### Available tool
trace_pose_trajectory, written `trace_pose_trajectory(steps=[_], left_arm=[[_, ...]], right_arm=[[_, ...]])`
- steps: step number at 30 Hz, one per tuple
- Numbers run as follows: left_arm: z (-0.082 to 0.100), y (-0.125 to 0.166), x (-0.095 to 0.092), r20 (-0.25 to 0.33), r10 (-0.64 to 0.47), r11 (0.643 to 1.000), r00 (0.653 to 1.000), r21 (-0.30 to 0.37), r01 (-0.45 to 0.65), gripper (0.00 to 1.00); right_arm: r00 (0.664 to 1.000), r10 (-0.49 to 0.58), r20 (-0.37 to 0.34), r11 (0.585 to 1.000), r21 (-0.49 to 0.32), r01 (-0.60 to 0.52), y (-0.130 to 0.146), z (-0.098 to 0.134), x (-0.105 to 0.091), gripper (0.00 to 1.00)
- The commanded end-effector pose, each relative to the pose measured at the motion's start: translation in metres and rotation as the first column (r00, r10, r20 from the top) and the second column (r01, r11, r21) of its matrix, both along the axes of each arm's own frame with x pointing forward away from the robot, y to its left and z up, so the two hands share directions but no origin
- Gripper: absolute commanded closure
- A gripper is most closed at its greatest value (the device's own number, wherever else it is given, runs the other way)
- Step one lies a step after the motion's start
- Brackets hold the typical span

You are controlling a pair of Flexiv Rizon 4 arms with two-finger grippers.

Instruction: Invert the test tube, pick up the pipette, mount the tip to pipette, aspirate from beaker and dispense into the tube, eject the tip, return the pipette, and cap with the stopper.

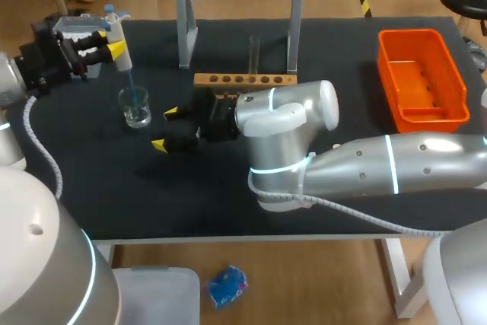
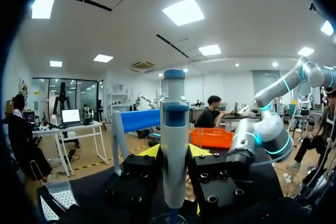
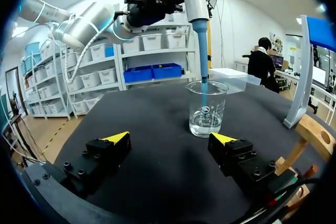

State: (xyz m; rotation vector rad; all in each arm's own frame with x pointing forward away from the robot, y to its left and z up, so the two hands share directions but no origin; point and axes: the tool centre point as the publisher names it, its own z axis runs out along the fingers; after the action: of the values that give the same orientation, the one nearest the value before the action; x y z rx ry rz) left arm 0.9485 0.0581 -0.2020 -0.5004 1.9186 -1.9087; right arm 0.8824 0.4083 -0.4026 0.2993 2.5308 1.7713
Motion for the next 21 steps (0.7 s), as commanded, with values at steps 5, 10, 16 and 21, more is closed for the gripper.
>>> trace_pose_trajectory(steps=[5, 10, 16, 21], left_arm=[[-0.0058, -0.0014, 0.0004, 0.0, 0.006, 1.0, 1.0, -0.001, -0.006, 1.0], [-0.0088, -0.0005, -0.0004, -0.001, 0.012, 1.0, 1.0, -0.001, -0.012, 1.0], [-0.0105, 0.0006, -0.0021, -0.002, 0.016, 1.0, 1.0, -0.017, -0.016, 1.0], [-0.0116, 0.0, -0.0036, -0.001, 0.019, 1.0, 1.0, -0.011, -0.019, 1.0]], right_arm=[[1.0, -0.001, 0.001, 1.0, -0.001, 0.001, 0.0017, -0.0009, 0.0003, 0.0], [1.0, -0.001, 0.001, 1.0, -0.001, 0.001, 0.0017, -0.0009, 0.0003, 0.0], [1.0, -0.001, 0.001, 1.0, -0.001, 0.001, 0.0017, -0.0009, 0.0003, 0.0], [1.0, -0.001, 0.001, 1.0, -0.001, 0.001, 0.0017, -0.0009, 0.0003, 0.0]])
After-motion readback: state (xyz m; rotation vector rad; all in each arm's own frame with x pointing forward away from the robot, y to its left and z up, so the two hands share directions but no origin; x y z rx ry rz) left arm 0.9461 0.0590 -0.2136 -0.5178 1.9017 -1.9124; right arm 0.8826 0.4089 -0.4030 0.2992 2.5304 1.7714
